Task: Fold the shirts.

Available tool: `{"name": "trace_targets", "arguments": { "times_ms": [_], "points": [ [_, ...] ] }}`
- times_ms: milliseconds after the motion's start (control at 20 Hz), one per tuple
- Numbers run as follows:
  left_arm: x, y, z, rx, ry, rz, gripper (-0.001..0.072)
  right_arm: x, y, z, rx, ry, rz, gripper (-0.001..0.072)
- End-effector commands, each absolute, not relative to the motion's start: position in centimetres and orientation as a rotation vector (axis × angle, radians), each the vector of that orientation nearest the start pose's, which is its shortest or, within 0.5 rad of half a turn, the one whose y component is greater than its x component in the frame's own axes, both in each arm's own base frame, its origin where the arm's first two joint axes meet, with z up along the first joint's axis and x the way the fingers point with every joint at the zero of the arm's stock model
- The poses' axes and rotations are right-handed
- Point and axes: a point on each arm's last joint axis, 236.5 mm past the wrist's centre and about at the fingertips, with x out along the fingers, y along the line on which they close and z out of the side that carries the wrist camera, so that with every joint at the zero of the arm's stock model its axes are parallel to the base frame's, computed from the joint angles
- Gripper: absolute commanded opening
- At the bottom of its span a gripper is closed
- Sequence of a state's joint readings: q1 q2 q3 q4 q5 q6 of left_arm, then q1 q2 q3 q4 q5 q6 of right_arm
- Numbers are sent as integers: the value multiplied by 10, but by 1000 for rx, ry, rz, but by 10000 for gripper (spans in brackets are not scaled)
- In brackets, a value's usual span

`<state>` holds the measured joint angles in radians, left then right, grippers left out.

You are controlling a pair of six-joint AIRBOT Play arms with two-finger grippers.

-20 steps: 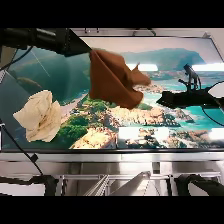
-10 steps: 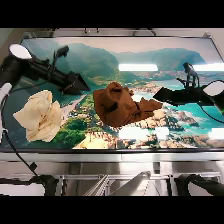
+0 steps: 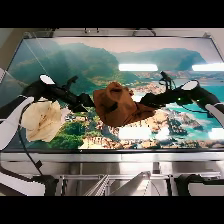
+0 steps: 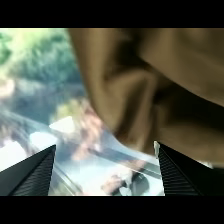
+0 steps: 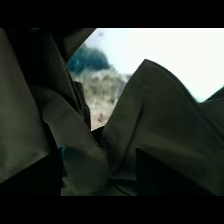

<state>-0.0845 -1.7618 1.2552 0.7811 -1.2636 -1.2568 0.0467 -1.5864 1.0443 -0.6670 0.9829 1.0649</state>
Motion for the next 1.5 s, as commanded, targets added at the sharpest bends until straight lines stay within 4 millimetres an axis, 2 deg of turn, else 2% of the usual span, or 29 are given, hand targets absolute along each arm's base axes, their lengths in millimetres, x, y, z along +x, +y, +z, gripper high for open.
{"name": "trace_targets", "arguments": {
  "times_ms": [0, 50, 150, 200, 250, 300, 400, 500, 650, 750, 800, 900, 1000, 1050, 1150, 1250, 1300, 1350, 1450],
  "points": [
    [368, -209, -128, -552, 1633, -623, 693, 374, 208, -88, 534, 1361, 715, 419],
    [373, -222, -123, -599, 1611, -662, 595, 373, 212, -87, 548, 1363, 722, 381],
    [393, -249, -103, -668, 1528, -761, 453, 378, 222, -75, 575, 1314, 776, 141],
    [404, -262, -92, -687, 1490, -794, 337, 380, 227, -66, 597, 1293, 812, 45],
    [410, -270, -85, -676, 1472, -821, 76, 381, 231, -55, 622, 1278, 847, 22],
    [412, -277, -74, -657, 1459, -862, 4, 380, 235, -42, 644, 1269, 893, 22],
    [409, -283, -36, -612, 1445, -972, 3, 380, 226, -13, 637, 1245, 957, 21],
    [408, -269, 18, -560, 1408, -1034, 3, 395, 194, 25, 620, 1169, 938, 20],
    [422, -216, 102, -445, 1277, -936, 3, 418, 108, 84, 535, 1028, 722, 20],
    [427, -180, 172, -394, 1106, -854, 4, 419, 62, 137, 533, 886, 601, 21],
    [424, -169, 206, -376, 1021, -834, 4, 415, 52, 175, 552, 779, 588, 21],
    [405, -155, 269, -314, 866, -814, 6, 393, 56, 251, 578, 580, 629, 21],
    [380, -151, 315, -257, 750, -807, 25, 362, 72, 303, 536, 450, 672, 22],
    [367, -152, 330, -236, 714, -810, 25, 346, 83, 318, 496, 416, 686, 22],
    [345, -158, 342, -212, 687, -825, 25, 321, 105, 334, 437, 385, 732, 22],
    [329, -168, 330, -195, 711, -858, 26, 309, 123, 335, 417, 400, 773, 22],
    [325, -174, 318, -200, 742, -875, 26, 307, 132, 326, 402, 431, 791, 22],
    [322, -180, 301, -203, 784, -897, 26, 307, 142, 308, 406, 490, 804, 22],
    [321, -193, 256, -227, 896, -935, 26, 311, 162, 256, 430, 637, 823, 22]
  ]
}}
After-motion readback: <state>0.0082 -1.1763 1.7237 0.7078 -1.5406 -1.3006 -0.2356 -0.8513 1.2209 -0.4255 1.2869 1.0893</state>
